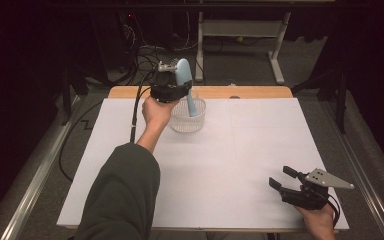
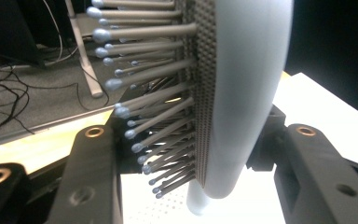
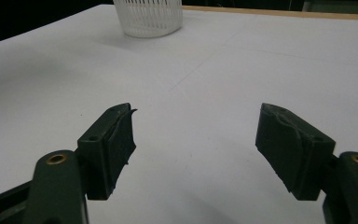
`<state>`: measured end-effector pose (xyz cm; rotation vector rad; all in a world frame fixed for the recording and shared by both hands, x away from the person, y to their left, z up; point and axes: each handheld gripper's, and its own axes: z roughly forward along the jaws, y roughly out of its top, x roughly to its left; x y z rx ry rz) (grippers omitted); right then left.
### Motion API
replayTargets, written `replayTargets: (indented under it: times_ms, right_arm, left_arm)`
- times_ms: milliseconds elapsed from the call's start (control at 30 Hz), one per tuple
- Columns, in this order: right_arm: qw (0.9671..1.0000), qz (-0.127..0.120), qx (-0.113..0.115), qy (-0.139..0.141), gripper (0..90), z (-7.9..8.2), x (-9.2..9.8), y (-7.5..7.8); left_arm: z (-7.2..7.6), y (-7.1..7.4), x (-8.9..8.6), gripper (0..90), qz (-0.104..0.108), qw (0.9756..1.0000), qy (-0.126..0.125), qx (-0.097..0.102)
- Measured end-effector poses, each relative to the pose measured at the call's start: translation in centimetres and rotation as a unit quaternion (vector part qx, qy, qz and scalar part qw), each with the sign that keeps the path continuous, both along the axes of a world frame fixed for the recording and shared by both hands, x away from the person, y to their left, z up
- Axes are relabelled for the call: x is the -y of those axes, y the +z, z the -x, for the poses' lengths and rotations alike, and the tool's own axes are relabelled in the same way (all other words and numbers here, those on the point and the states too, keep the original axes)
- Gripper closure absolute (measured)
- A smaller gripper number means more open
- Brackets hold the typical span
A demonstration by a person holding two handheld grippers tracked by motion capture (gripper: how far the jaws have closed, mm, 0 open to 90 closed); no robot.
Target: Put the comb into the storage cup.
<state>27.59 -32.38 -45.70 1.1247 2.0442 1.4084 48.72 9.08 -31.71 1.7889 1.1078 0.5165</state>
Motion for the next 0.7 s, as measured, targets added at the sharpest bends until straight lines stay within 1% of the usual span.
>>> replayTargets:
  times_ms: [67,133,433,500,667,700]
  right_arm:
    - [1.0000,0.000,0.000,0.000,28.4,0.0,0.0,0.0]
    - [1.0000,0.001,0.001,0.000,28.4,0.0,0.0,0.0]
    - [1.0000,0.000,0.001,0.000,28.4,0.0,0.0,0.0]
    - [1.0000,-0.001,0.001,0.001,28.4,0.0,-0.1,0.0]
    - [1.0000,-0.002,0.001,0.001,28.3,0.0,-0.1,0.0]
    - [1.0000,-0.003,0.000,0.001,28.3,0.0,-0.1,0.0]
  left_arm:
    - [-0.1,-0.4,-0.1,48.9,0.002,1.0000,0.003,-0.006]
    - [-0.2,-0.8,-0.1,48.9,-0.001,0.9999,0.006,-0.012]
    - [-0.6,-1.4,0.2,48.7,-0.005,0.9998,0.009,-0.015]
    - [-0.6,-1.6,0.3,48.7,-0.007,0.9998,0.008,-0.018]
    - [-0.9,-2.1,0.7,48.7,-0.005,0.9996,0.004,-0.026]
    - [-0.9,-2.2,0.8,48.7,-0.008,0.9996,0.002,-0.027]
